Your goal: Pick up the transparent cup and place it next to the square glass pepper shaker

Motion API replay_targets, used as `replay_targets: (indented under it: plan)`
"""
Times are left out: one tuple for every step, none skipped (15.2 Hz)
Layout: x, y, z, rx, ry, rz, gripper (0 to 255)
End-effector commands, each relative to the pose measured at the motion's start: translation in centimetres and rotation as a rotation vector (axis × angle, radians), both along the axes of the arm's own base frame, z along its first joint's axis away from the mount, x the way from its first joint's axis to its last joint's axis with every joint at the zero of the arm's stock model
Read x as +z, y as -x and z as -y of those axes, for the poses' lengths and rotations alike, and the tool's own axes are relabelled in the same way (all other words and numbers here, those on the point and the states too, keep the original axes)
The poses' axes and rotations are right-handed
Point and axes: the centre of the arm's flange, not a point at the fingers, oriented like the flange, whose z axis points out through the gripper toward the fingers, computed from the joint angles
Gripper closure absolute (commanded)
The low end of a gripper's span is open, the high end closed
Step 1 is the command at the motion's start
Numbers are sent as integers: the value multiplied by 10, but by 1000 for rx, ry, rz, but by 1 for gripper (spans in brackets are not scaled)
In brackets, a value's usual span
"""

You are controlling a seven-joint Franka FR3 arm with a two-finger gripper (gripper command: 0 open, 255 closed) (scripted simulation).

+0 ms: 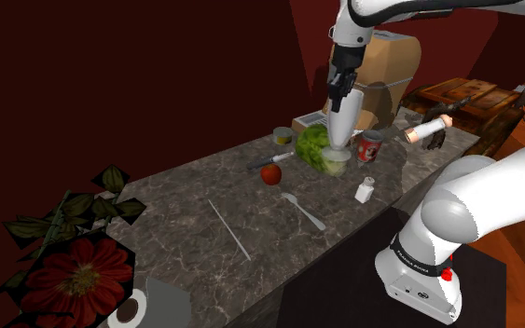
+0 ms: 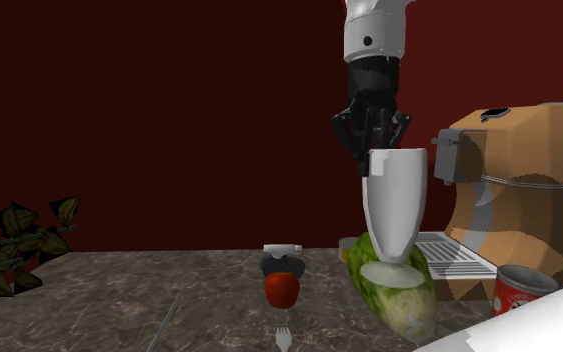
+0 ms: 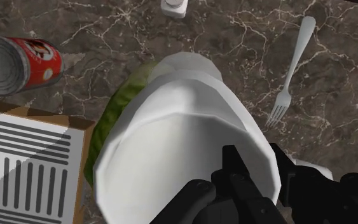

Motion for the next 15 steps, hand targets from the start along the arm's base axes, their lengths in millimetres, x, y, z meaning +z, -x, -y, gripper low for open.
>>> replay_targets:
  plan:
    - [-10,-1,-1,0,0,1,255]
    - [-15,-1,-1,0,0,1,255]
    - [-20,-1,-1,0,0,1,255]
    - [-26,-1,-1,0,0,1,255]
    - [-31,-1,-1,0,0,1,255]
    - [-36,-1,-1,0,0,1,255]
    - [-41,-1,-1,0,0,1,255]
    - [-47,-1,-1,0,0,1,255]
    - [-52,-1,-1,0,0,1,255]
    - [-57,-1,-1,0,0,1,255]
    - [-63,-1,-1,0,0,1,255]
    - [-68,-1,-1,0,0,1,255]
    - [-73,-1,-1,0,0,1,255]
    - [-78,-1,-1,0,0,1,255]
    - [-84,-1,-1,0,0,1,255]
